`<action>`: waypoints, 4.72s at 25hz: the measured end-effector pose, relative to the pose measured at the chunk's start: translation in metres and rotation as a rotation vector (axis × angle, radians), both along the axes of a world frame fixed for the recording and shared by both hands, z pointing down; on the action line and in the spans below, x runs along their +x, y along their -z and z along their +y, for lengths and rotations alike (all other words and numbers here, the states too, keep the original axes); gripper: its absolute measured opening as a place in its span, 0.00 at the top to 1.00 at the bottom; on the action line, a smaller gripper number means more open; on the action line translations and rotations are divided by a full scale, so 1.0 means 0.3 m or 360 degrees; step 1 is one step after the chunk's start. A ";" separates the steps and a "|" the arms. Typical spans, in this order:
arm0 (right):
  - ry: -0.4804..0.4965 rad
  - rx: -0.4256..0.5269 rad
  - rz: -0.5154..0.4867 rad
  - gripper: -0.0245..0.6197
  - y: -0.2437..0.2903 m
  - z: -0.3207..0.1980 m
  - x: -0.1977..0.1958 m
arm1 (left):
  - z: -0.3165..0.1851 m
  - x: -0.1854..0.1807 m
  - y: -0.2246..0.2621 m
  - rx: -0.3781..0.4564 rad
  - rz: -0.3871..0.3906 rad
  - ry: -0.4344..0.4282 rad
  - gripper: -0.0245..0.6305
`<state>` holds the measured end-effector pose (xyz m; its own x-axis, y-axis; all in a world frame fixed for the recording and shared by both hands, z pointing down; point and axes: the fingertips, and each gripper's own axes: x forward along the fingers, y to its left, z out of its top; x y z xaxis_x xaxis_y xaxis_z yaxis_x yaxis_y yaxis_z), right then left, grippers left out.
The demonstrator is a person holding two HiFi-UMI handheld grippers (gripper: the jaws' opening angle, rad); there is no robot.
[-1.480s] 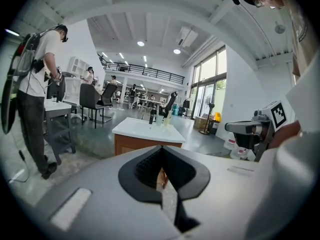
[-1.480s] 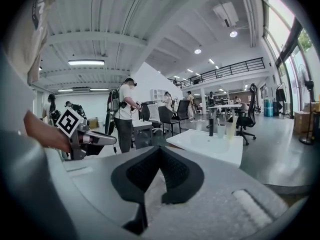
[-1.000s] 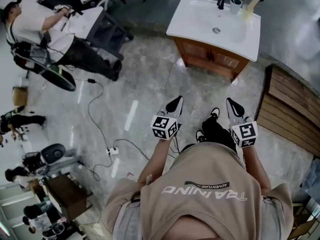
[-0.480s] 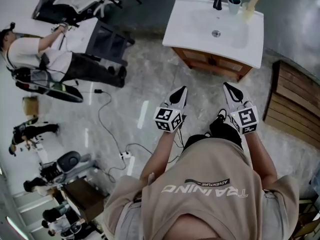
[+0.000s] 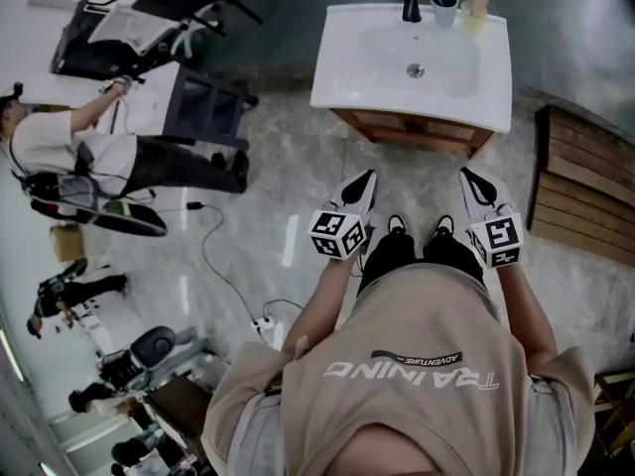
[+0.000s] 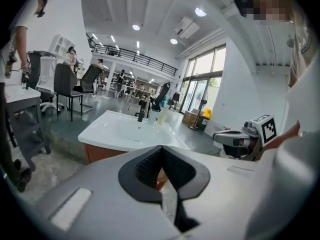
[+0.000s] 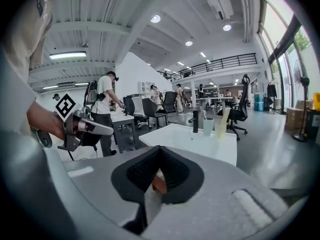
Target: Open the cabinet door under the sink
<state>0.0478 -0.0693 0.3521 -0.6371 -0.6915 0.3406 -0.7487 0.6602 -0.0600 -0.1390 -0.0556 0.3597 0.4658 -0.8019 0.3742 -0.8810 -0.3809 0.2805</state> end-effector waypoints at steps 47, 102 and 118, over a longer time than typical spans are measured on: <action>-0.0107 -0.0137 0.0141 0.96 -0.601 -0.083 -0.046 | -0.295 0.103 -0.904 -0.0593 0.0738 0.0057 0.94; -0.0197 -0.0175 0.0000 0.96 -0.977 -0.195 0.032 | -0.665 0.071 -1.321 -0.0366 0.2100 0.0717 0.81; -0.0141 -0.0320 -0.0033 0.96 -1.007 -0.174 0.032 | -0.657 0.076 -1.325 -0.0324 0.2197 0.0667 0.81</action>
